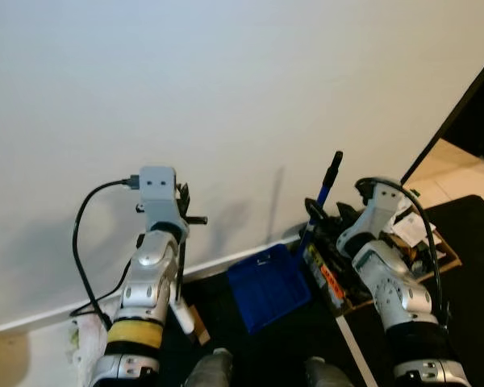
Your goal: Sweep floor
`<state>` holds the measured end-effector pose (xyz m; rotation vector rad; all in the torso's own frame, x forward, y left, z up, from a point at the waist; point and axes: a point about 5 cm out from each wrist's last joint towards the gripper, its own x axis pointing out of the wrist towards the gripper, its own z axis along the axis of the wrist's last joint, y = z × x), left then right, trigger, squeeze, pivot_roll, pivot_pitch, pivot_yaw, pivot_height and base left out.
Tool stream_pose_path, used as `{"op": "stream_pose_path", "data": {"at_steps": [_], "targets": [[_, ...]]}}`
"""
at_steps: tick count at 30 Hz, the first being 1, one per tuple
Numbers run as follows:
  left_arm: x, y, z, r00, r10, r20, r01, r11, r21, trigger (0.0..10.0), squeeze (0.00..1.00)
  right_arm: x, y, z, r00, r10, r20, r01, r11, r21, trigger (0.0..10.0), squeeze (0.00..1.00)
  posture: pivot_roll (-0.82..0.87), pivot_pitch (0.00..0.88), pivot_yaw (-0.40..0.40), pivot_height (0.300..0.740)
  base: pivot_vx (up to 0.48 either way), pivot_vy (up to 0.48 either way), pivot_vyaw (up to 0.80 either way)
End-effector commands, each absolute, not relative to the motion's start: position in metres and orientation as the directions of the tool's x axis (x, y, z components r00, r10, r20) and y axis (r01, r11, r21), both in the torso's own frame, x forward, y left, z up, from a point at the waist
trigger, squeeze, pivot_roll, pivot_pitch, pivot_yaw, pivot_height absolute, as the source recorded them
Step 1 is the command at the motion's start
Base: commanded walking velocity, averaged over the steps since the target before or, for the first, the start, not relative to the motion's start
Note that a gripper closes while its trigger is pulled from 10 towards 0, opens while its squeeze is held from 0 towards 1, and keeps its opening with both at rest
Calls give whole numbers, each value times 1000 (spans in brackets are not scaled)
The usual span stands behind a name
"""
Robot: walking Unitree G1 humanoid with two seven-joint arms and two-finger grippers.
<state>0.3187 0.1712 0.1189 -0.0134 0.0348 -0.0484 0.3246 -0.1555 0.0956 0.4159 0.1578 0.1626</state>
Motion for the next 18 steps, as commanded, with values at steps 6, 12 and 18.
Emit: {"op": "stream_pose_path", "data": {"at_steps": [6, 12, 18], "targets": [[315, 180, 126, 1000, -25, 1, 24, 999, 30, 10000, 0, 349, -184, 89, 962, 35, -270, 26, 976, 217, 10000, 0, 157, 48, -10, 740, 0, 0, 0], [310, 196, 137, 999, 32, 43, -34, 999, 41, 10000, 0, 356, -192, 92, 962, 32, -270, -13, 997, 70, 10000, 0, 206, 38, -50, 740, 0, 0, 0], [300, 216, 156, 990, 94, 108, -100, 994, 52, 10000, 0, 364, -194, 97, 966, 17, -257, -52, 990, -130, 10000, 0, 232, 44, -74, 740, 0, 0, 0]]}}
